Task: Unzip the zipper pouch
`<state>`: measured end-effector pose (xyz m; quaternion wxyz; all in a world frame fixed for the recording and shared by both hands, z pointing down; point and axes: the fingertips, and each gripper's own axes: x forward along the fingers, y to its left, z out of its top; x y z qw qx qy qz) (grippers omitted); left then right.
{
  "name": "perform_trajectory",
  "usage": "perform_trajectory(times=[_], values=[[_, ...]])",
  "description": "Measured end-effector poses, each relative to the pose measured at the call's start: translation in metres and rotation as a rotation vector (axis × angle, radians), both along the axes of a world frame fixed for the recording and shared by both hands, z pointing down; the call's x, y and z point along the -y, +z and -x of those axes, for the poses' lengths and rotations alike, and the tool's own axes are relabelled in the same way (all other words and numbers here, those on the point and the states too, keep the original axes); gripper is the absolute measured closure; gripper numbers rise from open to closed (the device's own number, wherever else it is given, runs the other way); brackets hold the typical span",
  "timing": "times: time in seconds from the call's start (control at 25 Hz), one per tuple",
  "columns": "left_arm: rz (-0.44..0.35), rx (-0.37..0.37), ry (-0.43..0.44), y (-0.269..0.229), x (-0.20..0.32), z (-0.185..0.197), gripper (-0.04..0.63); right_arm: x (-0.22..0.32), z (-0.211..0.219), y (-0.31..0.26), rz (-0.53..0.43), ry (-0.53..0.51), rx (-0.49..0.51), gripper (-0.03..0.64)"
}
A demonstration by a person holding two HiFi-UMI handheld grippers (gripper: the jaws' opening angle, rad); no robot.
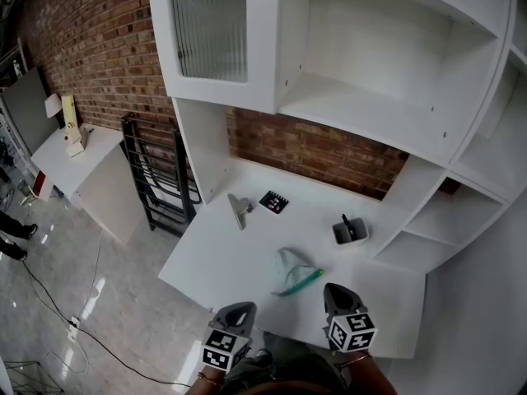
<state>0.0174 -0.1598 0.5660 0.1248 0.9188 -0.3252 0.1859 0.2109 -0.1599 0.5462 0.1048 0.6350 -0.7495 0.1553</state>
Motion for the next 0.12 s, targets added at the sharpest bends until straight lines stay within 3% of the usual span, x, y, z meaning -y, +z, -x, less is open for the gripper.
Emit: perform_trajectory(times=[0.12], values=[[-0.014, 0.011, -0.009, -0.0016, 0.0035, 0.0032, 0.592, 0.0002, 0.0017, 0.0022, 0.006, -0.006, 0.014, 0.617]])
